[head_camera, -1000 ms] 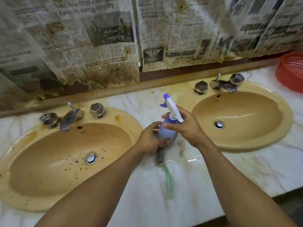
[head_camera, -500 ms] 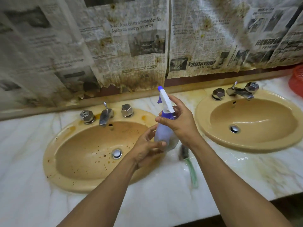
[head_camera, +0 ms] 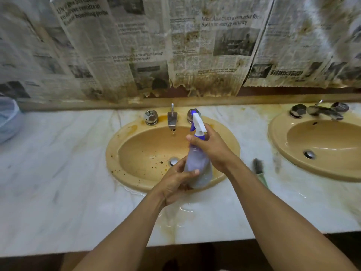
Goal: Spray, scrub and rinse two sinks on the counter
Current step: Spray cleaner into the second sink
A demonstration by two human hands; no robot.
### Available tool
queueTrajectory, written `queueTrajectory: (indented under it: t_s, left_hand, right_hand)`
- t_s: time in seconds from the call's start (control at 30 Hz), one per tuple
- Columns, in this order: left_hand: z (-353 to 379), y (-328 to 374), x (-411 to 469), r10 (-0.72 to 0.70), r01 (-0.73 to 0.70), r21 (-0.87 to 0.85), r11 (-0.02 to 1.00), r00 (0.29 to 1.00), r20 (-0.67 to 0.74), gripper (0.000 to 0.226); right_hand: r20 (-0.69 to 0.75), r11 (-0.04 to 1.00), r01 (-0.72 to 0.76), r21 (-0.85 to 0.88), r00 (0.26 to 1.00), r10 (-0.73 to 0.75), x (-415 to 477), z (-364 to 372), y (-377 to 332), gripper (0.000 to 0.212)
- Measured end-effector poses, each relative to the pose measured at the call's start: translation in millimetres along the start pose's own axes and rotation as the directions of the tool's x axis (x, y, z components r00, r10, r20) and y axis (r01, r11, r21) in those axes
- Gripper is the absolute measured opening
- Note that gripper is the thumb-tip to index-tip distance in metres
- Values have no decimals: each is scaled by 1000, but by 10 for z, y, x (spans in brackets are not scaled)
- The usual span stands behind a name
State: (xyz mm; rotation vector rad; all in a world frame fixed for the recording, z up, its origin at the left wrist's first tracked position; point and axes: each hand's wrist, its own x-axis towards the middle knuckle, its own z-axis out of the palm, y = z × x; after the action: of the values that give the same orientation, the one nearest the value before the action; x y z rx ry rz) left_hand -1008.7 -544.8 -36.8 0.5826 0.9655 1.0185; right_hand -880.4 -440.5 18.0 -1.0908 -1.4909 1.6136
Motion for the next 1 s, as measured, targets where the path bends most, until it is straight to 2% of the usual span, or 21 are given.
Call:
queueTrajectory:
  t_s: [0.13, 0.27, 0.4, 0.63, 0.77, 0.83, 1.0]
  left_hand:
    - [-177, -13, -135, -39, 39, 9, 999, 999, 31, 58]
    - [-270, -64, -194, -78, 79, 86, 993, 997, -18, 66]
    - [-327, -151, -249, -141, 144, 78, 986, 989, -50, 69]
    - [-350, -237, -340, -212, 218, 84, 972, 975, -70, 73]
    - [-283, -241, -357, -228, 233, 72, 970, 971, -75, 63]
    - [-246, -229, -374, -228, 233, 49, 971, 969, -100, 56]
    - [-200, -184, -378, -232, 234, -3, 972, 964, -129, 54]
  right_hand:
    - [-49, 999, -42, 18, 998, 43, -49, 233, 36, 35]
    - [-93, 994, -107, -20, 990, 105, -34, 441, 183, 24]
    - [-177, 977, -204, -63, 966, 190, -40, 589, 325, 18]
    - [-182, 949, -311, -52, 937, 298, -55, 619, 391, 13]
    - [-189, 940, -335, -68, 929, 317, -33, 575, 411, 5]
    - [-172, 938, -340, -70, 930, 324, -17, 573, 410, 6]
    - [-156, 949, -296, -110, 948, 278, 41, 585, 444, 21]
